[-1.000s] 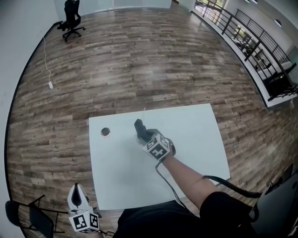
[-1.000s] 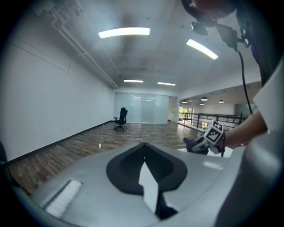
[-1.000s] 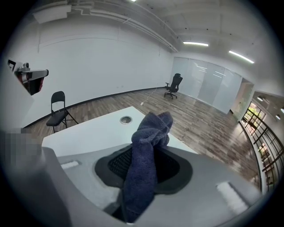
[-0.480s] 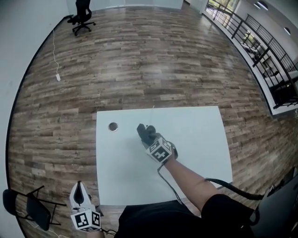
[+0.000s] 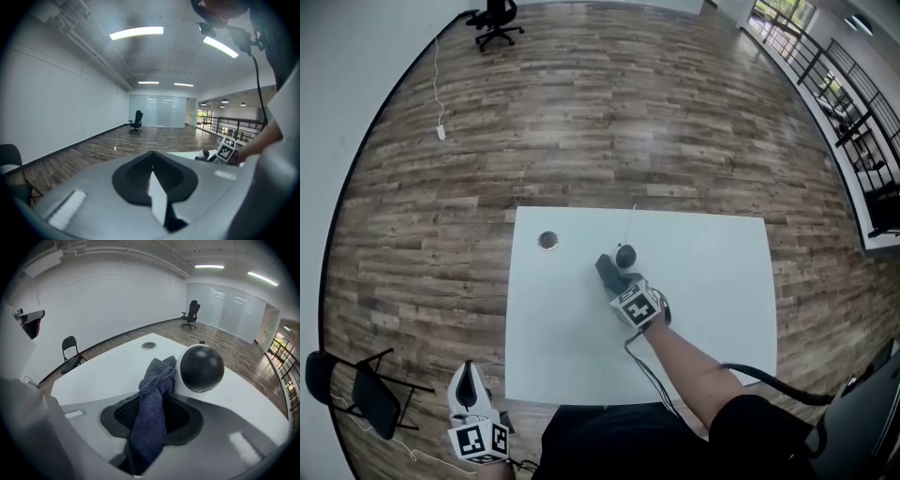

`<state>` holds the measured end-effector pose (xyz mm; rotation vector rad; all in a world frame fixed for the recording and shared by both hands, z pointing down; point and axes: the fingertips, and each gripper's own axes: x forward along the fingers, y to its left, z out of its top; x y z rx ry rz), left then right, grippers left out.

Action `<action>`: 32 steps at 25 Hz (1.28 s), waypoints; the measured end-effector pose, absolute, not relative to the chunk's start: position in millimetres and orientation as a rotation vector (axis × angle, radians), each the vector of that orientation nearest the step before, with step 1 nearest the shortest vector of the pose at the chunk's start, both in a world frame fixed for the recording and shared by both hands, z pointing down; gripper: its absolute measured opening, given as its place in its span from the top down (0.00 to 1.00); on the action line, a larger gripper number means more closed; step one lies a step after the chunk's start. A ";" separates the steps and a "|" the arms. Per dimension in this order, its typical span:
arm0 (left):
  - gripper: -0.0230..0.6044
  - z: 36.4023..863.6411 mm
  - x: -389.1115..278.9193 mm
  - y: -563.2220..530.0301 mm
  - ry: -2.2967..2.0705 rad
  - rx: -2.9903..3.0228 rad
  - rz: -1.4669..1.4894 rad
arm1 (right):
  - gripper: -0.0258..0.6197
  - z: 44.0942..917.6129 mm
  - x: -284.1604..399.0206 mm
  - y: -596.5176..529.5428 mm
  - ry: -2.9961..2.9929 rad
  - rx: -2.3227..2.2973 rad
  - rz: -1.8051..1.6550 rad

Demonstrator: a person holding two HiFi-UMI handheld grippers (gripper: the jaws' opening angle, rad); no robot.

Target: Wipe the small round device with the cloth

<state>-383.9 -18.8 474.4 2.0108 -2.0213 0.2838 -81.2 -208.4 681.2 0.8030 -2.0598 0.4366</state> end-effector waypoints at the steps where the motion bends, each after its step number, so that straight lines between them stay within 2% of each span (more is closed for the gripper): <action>1: 0.95 474.6 -384.4 -17.9 -2.024 2.006 0.290 | 0.77 683.3 -81.9 -206.3 -2.062 0.795 0.444; 4: 0.95 473.7 -387.7 -17.8 -2.035 1.996 0.292 | 0.77 668.6 -92.3 -204.8 -2.130 0.779 0.413; 10: 0.95 459.0 -377.9 -28.4 -2.049 2.049 0.272 | 0.77 591.7 -85.0 -248.4 -2.179 0.920 0.124; 32: 0.95 455.3 -365.7 -20.5 -2.052 2.051 0.326 | 0.77 613.2 -40.7 -268.5 -2.097 0.948 0.242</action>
